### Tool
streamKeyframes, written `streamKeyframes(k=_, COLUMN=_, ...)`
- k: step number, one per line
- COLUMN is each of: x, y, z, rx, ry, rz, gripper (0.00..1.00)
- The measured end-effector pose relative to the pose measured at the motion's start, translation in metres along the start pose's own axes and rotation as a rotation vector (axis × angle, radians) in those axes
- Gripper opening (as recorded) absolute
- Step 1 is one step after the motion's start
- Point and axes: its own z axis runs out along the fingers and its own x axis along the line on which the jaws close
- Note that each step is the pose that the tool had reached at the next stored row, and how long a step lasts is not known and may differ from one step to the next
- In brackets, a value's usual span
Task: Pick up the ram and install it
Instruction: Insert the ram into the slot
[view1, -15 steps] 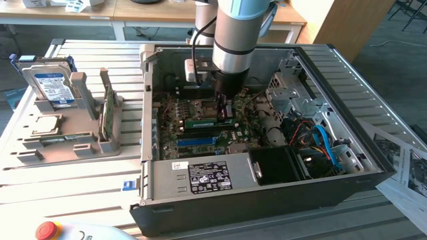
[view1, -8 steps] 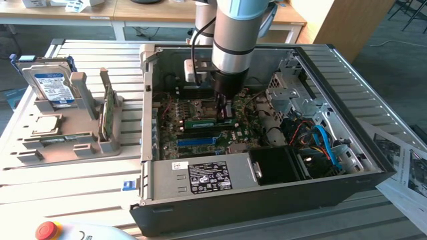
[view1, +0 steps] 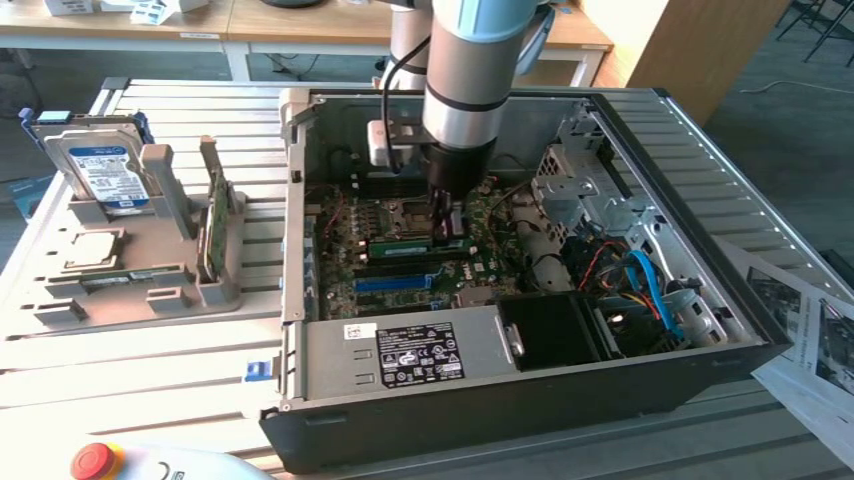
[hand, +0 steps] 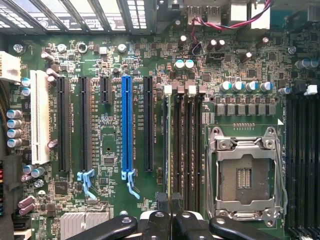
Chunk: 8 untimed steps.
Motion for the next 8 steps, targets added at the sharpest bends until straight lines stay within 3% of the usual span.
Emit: streamKeyframes(k=8, x=-0.0002, y=0.0005, z=0.0017, rx=0.0010, ry=0.0001, rz=0.000, gripper=0.12)
